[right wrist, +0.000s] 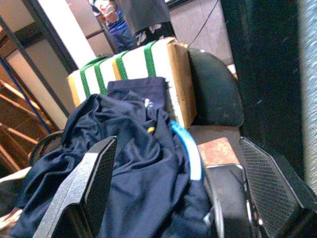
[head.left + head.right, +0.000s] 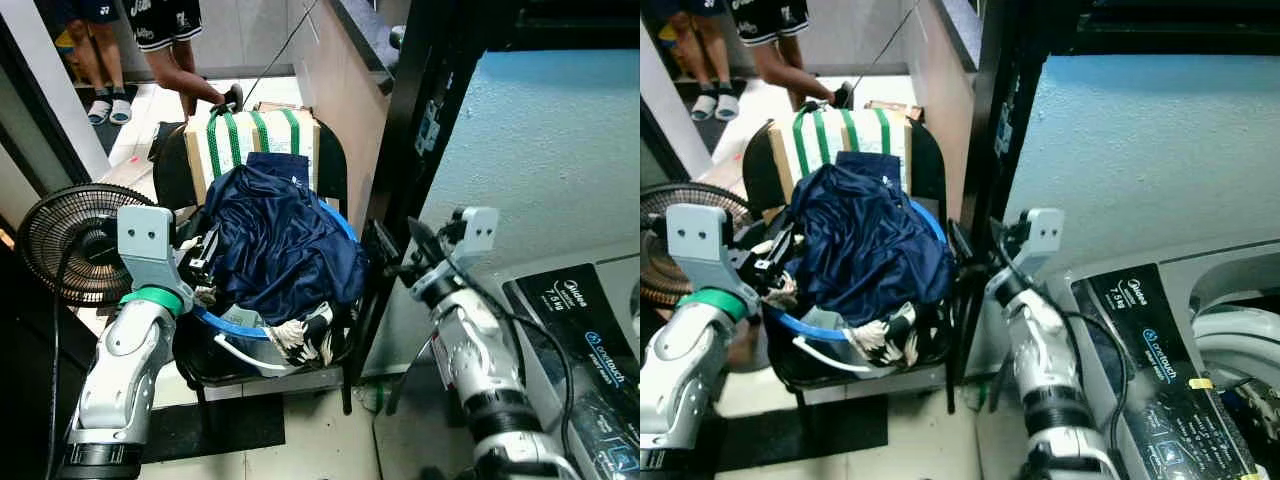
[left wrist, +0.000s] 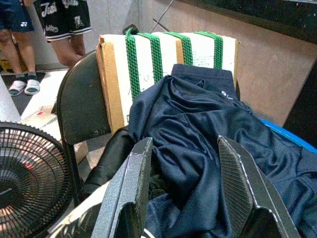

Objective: Clothes washing

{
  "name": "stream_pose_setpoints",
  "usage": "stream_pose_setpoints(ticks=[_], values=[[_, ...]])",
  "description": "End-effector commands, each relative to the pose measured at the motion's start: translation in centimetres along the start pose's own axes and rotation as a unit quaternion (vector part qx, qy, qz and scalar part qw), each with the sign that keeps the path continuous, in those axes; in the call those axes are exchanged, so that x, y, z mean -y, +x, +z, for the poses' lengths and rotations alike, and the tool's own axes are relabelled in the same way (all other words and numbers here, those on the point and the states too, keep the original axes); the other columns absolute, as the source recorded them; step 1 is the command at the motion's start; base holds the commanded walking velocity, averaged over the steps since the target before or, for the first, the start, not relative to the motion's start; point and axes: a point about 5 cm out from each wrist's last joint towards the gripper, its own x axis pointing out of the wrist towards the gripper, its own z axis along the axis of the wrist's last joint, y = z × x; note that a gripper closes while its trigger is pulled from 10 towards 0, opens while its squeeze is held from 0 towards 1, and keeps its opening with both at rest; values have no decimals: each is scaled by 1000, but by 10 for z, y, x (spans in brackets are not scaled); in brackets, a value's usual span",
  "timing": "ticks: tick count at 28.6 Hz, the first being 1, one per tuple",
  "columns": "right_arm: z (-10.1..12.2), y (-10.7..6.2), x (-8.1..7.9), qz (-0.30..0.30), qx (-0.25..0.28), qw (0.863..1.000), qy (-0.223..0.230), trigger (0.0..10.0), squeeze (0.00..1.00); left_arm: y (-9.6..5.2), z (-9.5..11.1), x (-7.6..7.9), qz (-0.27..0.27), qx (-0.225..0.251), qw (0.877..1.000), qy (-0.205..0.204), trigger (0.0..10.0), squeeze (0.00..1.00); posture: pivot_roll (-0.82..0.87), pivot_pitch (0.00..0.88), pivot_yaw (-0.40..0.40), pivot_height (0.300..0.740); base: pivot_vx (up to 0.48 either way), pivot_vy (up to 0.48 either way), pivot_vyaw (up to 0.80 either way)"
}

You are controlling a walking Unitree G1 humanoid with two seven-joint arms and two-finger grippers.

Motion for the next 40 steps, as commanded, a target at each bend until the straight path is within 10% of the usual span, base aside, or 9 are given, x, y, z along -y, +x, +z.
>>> stream_pose_setpoints(ticks=[1,40], values=[[-3,-3,0,-1,-3,1000,6,10000,0,-3,-6,0,6,-10,1000,-3,10000,0,66,24,13,740,0,0,0],[0,-2,-9,32,-19,999,9,10000,0,-6,-7,9,5,9,1000,-20,10000,0,59,37,-12,740,0,62,0]])
